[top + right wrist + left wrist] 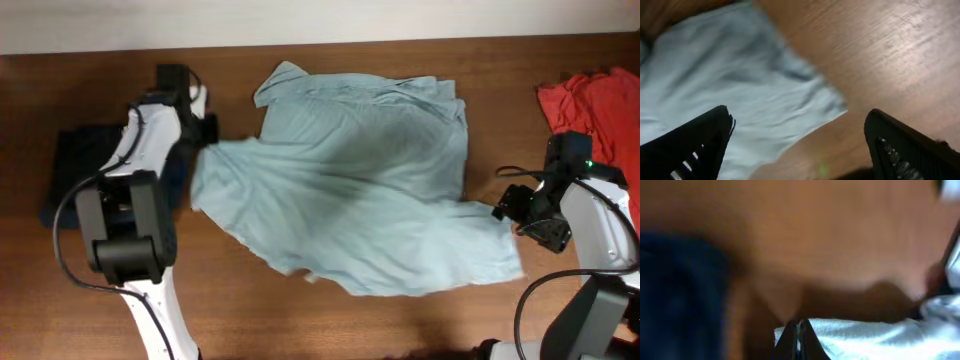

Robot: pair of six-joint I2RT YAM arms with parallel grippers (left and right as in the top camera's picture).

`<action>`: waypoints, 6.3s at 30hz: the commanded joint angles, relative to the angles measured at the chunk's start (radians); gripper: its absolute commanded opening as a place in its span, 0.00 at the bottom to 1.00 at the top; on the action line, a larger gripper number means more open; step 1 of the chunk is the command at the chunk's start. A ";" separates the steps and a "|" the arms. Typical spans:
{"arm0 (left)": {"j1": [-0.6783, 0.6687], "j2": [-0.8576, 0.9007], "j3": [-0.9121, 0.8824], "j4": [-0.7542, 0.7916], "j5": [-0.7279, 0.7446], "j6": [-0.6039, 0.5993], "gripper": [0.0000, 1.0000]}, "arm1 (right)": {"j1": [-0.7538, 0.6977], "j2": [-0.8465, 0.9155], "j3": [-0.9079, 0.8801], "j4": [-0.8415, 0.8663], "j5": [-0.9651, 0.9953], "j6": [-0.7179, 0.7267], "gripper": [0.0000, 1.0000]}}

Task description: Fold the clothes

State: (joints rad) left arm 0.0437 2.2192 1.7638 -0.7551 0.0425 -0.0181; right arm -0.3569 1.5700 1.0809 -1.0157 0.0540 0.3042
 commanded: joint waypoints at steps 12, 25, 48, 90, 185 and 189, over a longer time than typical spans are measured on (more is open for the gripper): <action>0.101 0.000 0.304 -0.104 -0.111 0.012 0.50 | 0.005 -0.008 0.018 0.190 -0.495 -0.219 0.85; -0.013 -0.019 0.664 -0.637 0.050 0.012 0.40 | 0.351 0.090 0.017 0.184 -0.486 -0.222 0.29; -0.174 -0.206 0.661 -0.831 0.036 0.053 0.01 | 0.772 0.301 0.017 -0.070 -0.380 -0.203 0.04; -0.940 -0.239 -0.335 -0.522 0.080 0.399 0.99 | 0.147 -0.069 0.105 0.138 -0.357 -0.038 0.76; -0.746 -0.333 -0.457 -0.881 -0.190 -0.285 0.01 | 0.254 0.399 0.156 0.618 -0.064 0.071 0.04; -0.657 -0.338 -0.457 -0.881 -0.227 -0.284 0.01 | 0.219 0.272 0.158 0.479 0.079 0.000 0.04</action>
State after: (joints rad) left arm -0.6884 1.9106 1.3033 -1.6337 -0.1101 -0.2821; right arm -0.1070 1.9656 1.2324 -0.4725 -0.0540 0.3706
